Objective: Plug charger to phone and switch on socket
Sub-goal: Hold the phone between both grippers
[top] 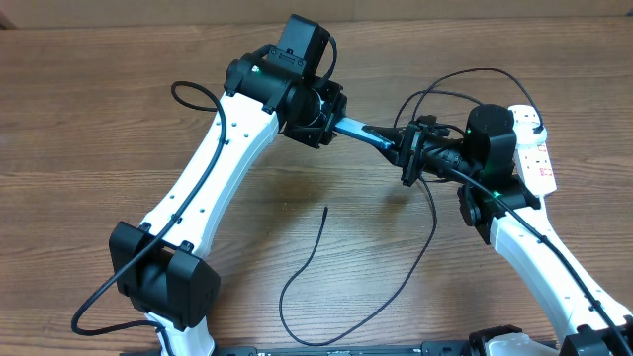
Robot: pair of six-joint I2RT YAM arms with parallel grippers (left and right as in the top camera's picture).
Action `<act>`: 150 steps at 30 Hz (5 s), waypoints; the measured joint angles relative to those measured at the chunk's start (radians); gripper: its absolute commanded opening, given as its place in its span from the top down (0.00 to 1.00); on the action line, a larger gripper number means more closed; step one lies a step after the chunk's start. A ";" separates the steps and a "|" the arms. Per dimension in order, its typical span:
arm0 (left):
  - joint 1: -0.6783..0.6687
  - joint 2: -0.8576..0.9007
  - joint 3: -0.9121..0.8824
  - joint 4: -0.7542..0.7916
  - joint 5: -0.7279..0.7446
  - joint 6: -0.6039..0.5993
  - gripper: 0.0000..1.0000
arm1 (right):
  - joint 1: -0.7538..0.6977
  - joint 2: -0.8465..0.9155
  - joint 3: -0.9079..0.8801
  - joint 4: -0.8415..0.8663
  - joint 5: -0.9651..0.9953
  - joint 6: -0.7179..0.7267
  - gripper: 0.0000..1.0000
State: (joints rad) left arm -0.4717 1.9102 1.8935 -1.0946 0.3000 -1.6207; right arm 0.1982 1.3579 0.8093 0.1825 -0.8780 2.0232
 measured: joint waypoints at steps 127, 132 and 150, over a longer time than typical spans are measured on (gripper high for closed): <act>-0.013 0.006 0.003 0.041 -0.006 0.132 0.13 | -0.006 0.001 -0.002 0.005 0.030 0.000 0.96; -0.013 0.011 0.003 0.041 -0.013 0.133 0.55 | -0.006 0.001 -0.002 -0.004 0.030 0.000 0.96; -0.012 0.012 0.004 0.075 -0.020 0.077 0.96 | -0.014 0.001 -0.002 -0.004 0.052 0.000 0.96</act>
State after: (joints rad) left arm -0.4839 1.9221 1.8973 -1.0199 0.2798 -1.5440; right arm 0.1844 1.3586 0.8078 0.1783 -0.8257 2.0235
